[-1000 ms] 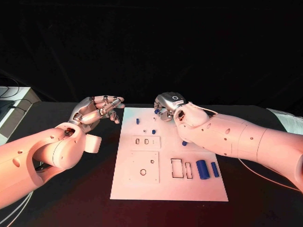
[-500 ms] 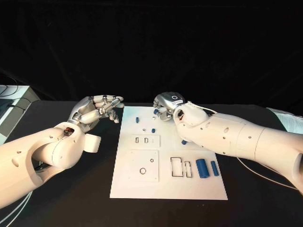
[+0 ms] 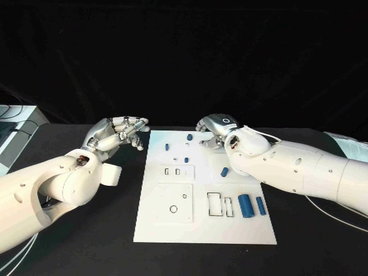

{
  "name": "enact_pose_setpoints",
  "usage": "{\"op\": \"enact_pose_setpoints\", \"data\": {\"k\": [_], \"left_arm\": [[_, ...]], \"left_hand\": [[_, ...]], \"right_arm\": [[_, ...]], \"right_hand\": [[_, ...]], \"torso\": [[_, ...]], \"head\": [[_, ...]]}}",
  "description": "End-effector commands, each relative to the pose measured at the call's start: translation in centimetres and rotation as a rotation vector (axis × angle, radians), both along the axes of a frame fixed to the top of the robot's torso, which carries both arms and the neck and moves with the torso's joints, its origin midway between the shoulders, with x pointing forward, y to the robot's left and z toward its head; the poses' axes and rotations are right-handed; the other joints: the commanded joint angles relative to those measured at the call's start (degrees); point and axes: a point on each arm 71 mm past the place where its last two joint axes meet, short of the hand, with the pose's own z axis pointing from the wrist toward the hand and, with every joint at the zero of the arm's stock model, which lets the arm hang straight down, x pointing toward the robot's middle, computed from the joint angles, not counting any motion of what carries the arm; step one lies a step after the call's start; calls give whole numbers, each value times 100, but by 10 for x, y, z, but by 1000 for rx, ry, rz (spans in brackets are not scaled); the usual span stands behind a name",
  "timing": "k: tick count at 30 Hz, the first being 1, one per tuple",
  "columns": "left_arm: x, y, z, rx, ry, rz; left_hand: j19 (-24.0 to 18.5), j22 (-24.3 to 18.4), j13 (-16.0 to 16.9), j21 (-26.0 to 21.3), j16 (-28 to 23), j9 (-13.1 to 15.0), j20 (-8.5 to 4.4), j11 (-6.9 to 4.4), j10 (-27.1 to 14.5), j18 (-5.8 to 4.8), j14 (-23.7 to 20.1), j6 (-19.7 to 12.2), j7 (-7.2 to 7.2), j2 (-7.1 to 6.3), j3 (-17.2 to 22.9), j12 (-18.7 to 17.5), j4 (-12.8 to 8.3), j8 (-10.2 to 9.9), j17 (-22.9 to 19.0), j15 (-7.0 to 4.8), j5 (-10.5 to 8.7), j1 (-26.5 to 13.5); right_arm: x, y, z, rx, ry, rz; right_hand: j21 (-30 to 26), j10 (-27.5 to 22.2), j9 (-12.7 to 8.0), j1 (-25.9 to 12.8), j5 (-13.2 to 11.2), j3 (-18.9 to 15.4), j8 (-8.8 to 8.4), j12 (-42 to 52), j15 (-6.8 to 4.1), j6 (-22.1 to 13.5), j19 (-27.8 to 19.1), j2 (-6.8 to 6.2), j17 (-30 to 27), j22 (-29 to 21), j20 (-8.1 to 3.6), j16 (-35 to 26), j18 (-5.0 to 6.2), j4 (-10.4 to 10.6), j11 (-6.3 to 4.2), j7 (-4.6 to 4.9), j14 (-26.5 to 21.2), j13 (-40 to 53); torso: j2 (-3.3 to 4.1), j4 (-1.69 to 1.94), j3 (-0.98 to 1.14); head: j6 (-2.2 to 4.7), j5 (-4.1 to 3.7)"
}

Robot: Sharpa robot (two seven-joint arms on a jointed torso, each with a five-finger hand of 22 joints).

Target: Assemble the parts on the task board

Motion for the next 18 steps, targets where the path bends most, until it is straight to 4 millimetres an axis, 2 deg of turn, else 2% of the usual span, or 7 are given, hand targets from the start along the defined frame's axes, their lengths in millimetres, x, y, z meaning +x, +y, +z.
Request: {"op": "enact_pose_setpoints", "data": {"k": [1,5,8,9,12,13,18], "left_arm": [[0,0,1,-3,-8,-13],[2,2,0,-3,-8,-9],[4,3,-1,-4,-8,-6],[4,3,-2,-4,-7,-5],[4,4,-3,-4,-5,-4],[4,4,-3,-5,-5,-5],[4,3,-7,-6,2,-8]], "left_hand": [[-45,5,9,19,35,7,1,-8,-36,26,-40,-31,4,-19,35,4,-11,5,5,6,-31,-47],[-48,8,10,24,37,8,2,-7,-39,26,-40,-31,5,-19,35,4,-11,6,5,7,-31,-48],[-50,9,10,25,37,8,2,-6,-40,26,-41,-31,4,-20,35,4,-11,6,4,8,-31,-49],[-50,9,10,25,37,8,2,-6,-40,26,-41,-31,4,-20,35,4,-11,6,4,8,-31,-49],[-50,9,10,25,37,8,2,-6,-40,26,-41,-31,4,-20,35,4,-11,6,4,8,-31,-49],[-50,9,10,25,37,8,2,-6,-40,26,-41,-31,4,-20,35,4,-11,6,4,8,-31,-49],[-50,9,10,25,37,8,2,-6,-40,26,-41,-31,4,-20,35,4,-11,6,4,8,-31,-49]], "right_arm": [[-4,-14,8,69,-8,-16],[-7,-42,16,155,57,-59],[-8,-62,18,203,132,-95],[-8,-68,18,211,153,-105],[-7,-84,17,218,221,-134],[-7,-86,16,217,233,-138],[-5,-98,13,186,293,-171]], "right_hand": [[160,284,2,52,60,185,3,152,-60,124,111,-30,167,199,-36,105,-24,71,-45,45,48,39],[559,1249,1,66,93,596,17,601,-176,291,309,-194,650,709,-114,374,-115,185,-196,4,167,267],[901,2051,4,18,225,540,14,1426,-304,342,471,-404,1066,1131,-231,594,-195,148,-355,-76,262,846],[1128,2302,-2,-46,364,434,-20,3769,-319,290,572,-445,1467,1412,-264,793,-254,137,-375,-94,338,3271],[1626,2538,7,-192,468,197,-69,7553,-212,136,773,-336,2730,2044,-185,1331,-374,237,-257,15,517,7390],[1725,2597,10,-189,485,138,-72,7787,-123,104,814,-303,2937,2170,-190,1410,-389,261,-222,15,546,7661],[2040,3026,21,-154,518,-332,-78,8408,-57,-48,943,-211,3849,2576,-15,1686,-478,432,-83,121,693,8459]], "torso": [[-26,-26,11],[-43,-55,14],[-55,-81,21],[-57,-93,25],[-59,-112,31],[-57,-116,38],[-48,-102,56]], "head": [[21,-7],[30,-17],[31,-28],[34,-30],[38,-45],[41,-48],[41,-75]]}}
